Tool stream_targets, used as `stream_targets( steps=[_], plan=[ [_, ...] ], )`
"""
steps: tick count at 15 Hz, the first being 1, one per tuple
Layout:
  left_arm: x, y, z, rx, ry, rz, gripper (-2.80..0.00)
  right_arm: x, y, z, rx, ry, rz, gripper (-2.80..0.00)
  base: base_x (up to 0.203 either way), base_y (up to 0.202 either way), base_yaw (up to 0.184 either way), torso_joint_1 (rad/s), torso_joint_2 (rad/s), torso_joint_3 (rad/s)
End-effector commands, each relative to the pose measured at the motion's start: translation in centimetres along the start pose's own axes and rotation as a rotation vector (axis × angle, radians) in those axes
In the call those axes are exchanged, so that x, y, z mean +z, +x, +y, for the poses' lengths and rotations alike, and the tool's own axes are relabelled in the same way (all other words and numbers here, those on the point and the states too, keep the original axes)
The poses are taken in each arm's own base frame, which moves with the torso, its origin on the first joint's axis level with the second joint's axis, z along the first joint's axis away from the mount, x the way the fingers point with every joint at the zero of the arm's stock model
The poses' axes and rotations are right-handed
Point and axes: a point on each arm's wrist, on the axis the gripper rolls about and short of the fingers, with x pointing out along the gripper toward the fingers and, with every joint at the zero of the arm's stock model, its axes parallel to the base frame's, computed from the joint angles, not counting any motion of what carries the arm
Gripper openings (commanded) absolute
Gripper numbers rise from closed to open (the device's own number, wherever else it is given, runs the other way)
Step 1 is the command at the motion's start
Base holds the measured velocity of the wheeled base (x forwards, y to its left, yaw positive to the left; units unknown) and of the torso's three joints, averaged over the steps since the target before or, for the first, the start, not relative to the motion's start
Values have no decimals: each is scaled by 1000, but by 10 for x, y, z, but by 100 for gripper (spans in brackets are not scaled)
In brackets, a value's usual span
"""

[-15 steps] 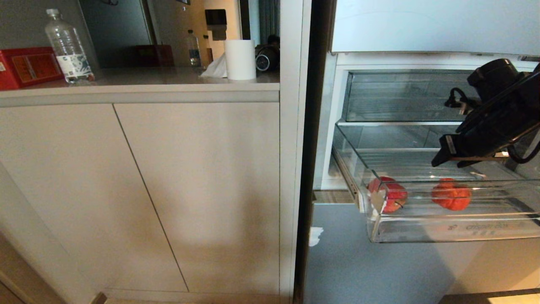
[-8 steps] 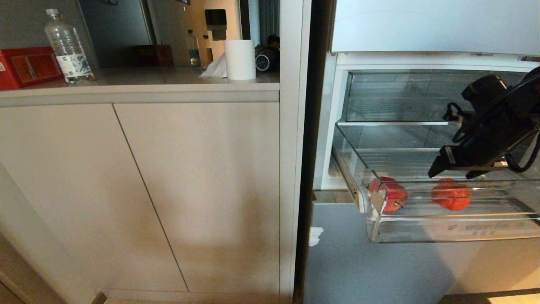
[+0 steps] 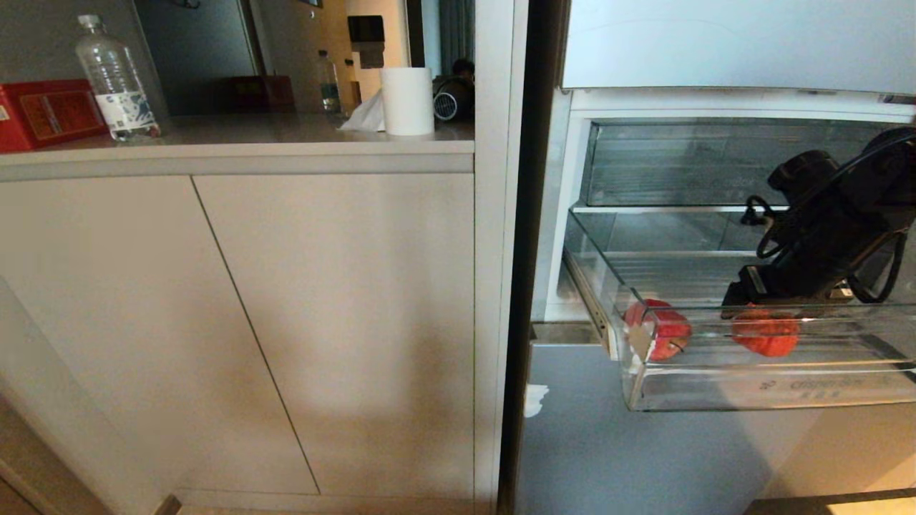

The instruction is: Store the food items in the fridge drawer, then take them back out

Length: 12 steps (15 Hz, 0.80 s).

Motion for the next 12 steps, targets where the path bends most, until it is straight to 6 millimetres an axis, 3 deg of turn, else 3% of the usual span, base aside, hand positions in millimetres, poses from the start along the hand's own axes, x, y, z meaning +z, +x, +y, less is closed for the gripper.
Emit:
stream_targets(
  steps=[1, 4, 5, 10, 12],
  plan=[
    [0, 0, 0, 0, 0, -2, -280, 0, 12, 0, -4, 1, 33, 0, 0, 0, 0, 0, 0, 0],
    [0, 0, 0, 0, 0, -2, -280, 0, 16, -2, -7, 3, 45, 0, 0, 0, 0, 0, 0, 0],
    [0, 0, 0, -1, 0, -2, -280, -1, 17, -4, -10, 7, 54, -280, 0, 0, 0, 0, 0, 0],
    [0, 0, 0, 0, 0, -2, -280, -1, 13, -7, -12, 16, 47, -280, 0, 0, 0, 0, 0, 0],
    [0, 0, 0, 0, 0, -2, -280, -1, 1, -8, -5, 28, 11, -280, 0, 0, 0, 0, 0, 0]
  ],
)
